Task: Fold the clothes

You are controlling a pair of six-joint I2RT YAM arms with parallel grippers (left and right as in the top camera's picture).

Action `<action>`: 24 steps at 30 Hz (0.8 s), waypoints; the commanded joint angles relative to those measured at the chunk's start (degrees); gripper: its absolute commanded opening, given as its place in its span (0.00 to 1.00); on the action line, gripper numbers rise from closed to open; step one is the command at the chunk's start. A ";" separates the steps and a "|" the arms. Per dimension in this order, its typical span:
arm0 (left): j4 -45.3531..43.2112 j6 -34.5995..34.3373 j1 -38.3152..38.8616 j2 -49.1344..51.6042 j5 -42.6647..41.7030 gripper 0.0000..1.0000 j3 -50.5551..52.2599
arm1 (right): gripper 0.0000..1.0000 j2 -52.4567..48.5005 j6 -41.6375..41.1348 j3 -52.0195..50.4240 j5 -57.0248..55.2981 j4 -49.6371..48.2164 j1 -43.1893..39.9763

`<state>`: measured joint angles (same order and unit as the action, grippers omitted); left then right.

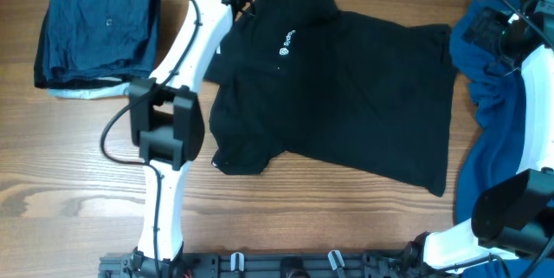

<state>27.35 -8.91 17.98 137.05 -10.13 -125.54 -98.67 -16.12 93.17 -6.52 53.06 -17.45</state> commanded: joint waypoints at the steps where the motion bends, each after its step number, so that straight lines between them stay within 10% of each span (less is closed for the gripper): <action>1: -0.55 2.73 0.76 7.72 1.01 0.04 0.17 | 1.00 -0.50 1.11 0.94 -1.01 -0.09 -0.09; 24: 12.76 -2.51 -0.26 14.14 28.24 0.04 0.42 | 1.00 -0.50 1.09 0.94 -1.01 -0.09 -0.09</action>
<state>36.18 -6.52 18.59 148.92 10.17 -126.45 -98.67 -16.12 93.17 -6.52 53.06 -17.45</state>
